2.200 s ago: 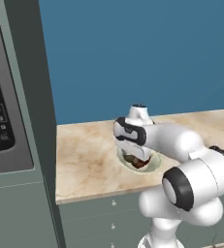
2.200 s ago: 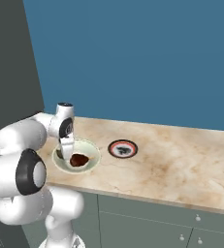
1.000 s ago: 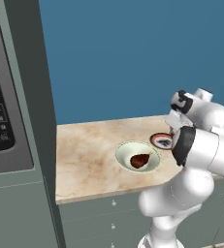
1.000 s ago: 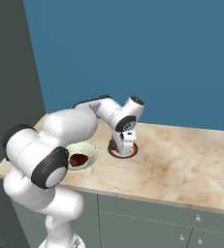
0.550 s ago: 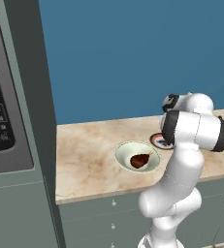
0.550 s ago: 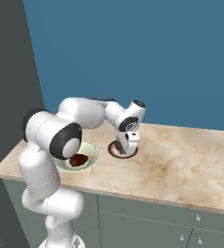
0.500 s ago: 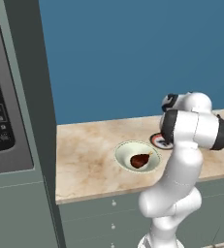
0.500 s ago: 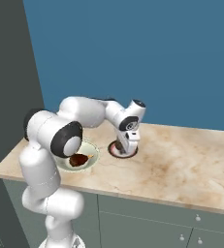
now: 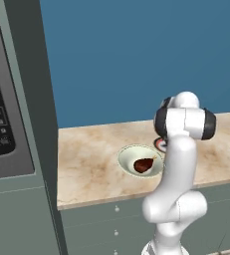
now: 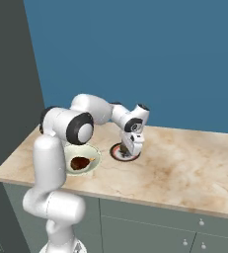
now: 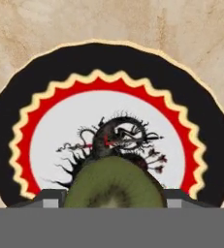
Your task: Remove the kiwi from the bowl and place it on the small plate. Then place the bowl with only the steak in the microwave, close the door, and press the start button to microwave the steak.
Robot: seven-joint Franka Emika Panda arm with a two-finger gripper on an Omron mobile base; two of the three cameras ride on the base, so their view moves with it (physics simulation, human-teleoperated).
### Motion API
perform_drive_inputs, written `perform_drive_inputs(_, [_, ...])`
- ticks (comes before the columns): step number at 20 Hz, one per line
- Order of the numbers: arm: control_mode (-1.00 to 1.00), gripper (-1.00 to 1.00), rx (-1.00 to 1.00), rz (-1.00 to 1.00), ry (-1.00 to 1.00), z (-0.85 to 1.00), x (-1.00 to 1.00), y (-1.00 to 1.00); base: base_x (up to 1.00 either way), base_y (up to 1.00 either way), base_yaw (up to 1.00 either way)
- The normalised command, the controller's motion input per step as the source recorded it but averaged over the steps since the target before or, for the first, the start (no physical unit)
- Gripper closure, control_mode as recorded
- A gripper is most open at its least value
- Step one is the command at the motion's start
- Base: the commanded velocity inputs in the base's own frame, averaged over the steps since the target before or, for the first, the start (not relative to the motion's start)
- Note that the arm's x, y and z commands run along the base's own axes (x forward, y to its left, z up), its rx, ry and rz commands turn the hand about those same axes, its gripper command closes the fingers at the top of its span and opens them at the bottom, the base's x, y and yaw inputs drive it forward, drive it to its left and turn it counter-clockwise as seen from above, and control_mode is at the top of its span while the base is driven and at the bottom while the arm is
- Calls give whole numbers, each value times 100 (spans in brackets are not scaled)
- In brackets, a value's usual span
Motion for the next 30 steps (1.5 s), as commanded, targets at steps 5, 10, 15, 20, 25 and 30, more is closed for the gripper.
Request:
perform_drive_inputs(5, [-100,-100,0,1,8,-28,31,0,0,0,0])
perform_drive_inputs(10, [-100,-100,0,0,7,-9,13,0,0,0,0])
perform_drive_inputs(15, [-100,-100,0,0,3,11,-3,0,0,0,0])
perform_drive_inputs(20, [-100,-100,-7,0,-3,60,-26,6,0,0,0])
perform_drive_inputs(25, [-100,-100,-12,0,-15,67,-52,40,0,0,0])
perform_drive_inputs(30, [-100,-100,-4,-2,-4,-2,-22,19,0,0,0])
